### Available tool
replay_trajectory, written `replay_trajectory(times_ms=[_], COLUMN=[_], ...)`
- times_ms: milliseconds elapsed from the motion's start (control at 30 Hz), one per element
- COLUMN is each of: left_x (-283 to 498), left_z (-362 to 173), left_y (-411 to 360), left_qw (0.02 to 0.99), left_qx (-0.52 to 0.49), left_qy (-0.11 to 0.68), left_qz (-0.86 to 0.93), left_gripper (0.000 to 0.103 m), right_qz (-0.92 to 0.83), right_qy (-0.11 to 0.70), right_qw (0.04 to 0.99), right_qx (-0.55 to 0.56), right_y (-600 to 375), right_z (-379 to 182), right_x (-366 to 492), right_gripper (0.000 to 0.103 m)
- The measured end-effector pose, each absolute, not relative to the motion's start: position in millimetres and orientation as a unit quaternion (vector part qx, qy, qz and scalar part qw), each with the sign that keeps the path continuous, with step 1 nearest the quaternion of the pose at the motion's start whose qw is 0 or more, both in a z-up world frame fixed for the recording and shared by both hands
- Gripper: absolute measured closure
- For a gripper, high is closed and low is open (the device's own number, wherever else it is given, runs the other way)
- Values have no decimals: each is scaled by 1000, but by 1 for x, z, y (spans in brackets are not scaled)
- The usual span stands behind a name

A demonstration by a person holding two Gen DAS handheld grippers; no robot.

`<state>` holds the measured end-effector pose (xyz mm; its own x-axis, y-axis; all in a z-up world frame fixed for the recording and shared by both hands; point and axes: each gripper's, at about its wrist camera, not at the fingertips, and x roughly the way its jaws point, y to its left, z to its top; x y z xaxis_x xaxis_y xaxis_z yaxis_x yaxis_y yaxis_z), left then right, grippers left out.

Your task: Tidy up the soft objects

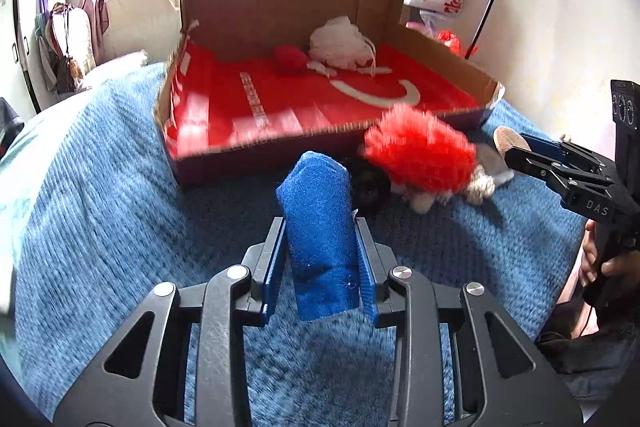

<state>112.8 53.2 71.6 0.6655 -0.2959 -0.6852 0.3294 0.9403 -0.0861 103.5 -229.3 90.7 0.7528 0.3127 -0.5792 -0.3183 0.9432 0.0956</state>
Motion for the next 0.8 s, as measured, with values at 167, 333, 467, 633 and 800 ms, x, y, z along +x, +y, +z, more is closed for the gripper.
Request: replay_trajectory(times_ms=[167,333,467,633,800], left_x=[137,186,241,301,350], left_z=[102,127,133,128,107], left_y=[60,58,52,35,28], left_qw=[921,920,906,891,868], left_qx=[18,30,43,86,98], left_qy=[346,345,382,417,470], left_qz=[-179,-183,-176,-156,-128], left_gripper=[72,72,72,72,72], right_qz=[197,224,230,220,198], right_qy=[283,290,333,402,460], right_qw=[939,930,914,888,863], right_qx=[-4,-15,-30,-42,-65], right_y=[-221,-201,-184,-173,-167], right_z=[127,153,153,136,113], right_x=[130,181,237,298,334], right_gripper=[50,49,49,49,49])
